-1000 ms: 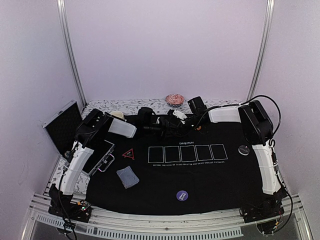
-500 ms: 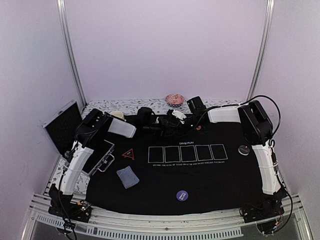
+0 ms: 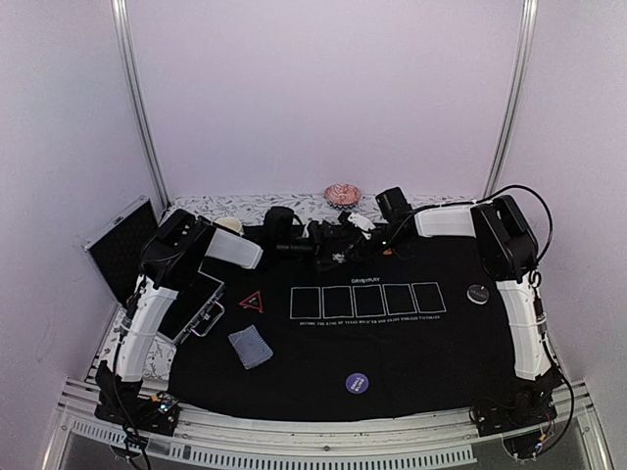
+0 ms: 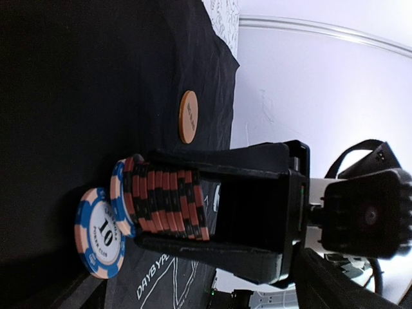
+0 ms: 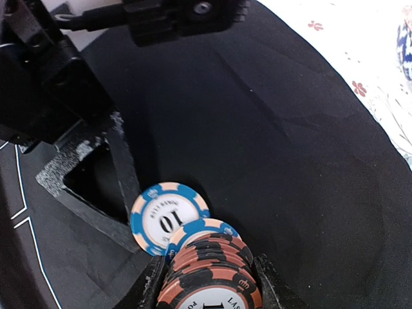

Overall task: Distribute texas hold em gaming equipment
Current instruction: Place the poker chips pile at the big blind area.

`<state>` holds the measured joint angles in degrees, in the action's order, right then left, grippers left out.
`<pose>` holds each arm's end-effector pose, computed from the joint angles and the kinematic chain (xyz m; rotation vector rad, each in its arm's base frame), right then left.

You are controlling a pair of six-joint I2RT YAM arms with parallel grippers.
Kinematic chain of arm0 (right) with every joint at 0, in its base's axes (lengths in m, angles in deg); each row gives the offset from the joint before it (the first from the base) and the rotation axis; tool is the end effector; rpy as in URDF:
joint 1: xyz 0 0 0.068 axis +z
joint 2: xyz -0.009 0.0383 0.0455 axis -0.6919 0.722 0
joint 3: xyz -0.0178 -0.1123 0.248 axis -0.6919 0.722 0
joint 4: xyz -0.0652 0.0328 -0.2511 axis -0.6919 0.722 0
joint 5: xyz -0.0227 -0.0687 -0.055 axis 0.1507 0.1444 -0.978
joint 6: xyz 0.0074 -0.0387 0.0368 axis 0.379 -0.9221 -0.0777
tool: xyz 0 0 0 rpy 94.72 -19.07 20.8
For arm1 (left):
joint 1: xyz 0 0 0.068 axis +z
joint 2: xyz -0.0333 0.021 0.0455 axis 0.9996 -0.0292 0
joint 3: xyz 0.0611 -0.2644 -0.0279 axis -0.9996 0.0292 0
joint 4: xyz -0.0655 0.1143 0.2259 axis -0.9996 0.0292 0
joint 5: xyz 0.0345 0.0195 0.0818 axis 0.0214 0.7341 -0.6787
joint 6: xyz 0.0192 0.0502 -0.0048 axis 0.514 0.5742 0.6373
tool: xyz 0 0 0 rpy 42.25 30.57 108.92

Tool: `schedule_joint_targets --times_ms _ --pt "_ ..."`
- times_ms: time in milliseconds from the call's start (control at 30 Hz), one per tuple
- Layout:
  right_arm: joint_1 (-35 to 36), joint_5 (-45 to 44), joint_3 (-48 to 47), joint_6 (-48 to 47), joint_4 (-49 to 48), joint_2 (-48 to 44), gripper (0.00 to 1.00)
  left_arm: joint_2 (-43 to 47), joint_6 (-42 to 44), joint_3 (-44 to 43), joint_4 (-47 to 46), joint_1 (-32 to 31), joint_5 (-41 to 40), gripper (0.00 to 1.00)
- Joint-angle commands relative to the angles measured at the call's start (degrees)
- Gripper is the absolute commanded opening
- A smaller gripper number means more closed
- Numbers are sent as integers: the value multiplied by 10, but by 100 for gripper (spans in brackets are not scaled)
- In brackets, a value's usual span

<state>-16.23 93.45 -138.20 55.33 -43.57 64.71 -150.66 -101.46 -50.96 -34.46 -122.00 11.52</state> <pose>0.4419 0.2477 0.1242 -1.2710 2.0573 0.5475 0.4319 -0.3161 0.0865 -0.3459 2.3555 -1.8721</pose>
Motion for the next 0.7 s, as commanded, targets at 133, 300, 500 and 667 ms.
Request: schedule_joint_targets --times_ms 133,300,500,667 --pt "-13 -20 29 9 10 -60 2 35 22 52 59 11 -43 98" --pt "-21 -34 68 7 11 -102 2 56 69 48 113 12 -68 98" --pt "-44 -47 97 16 22 -141 2 69 150 8 201 13 -96 98" --pt "-81 -80 132 28 31 -175 2 68 226 -50 296 14 -122 98"
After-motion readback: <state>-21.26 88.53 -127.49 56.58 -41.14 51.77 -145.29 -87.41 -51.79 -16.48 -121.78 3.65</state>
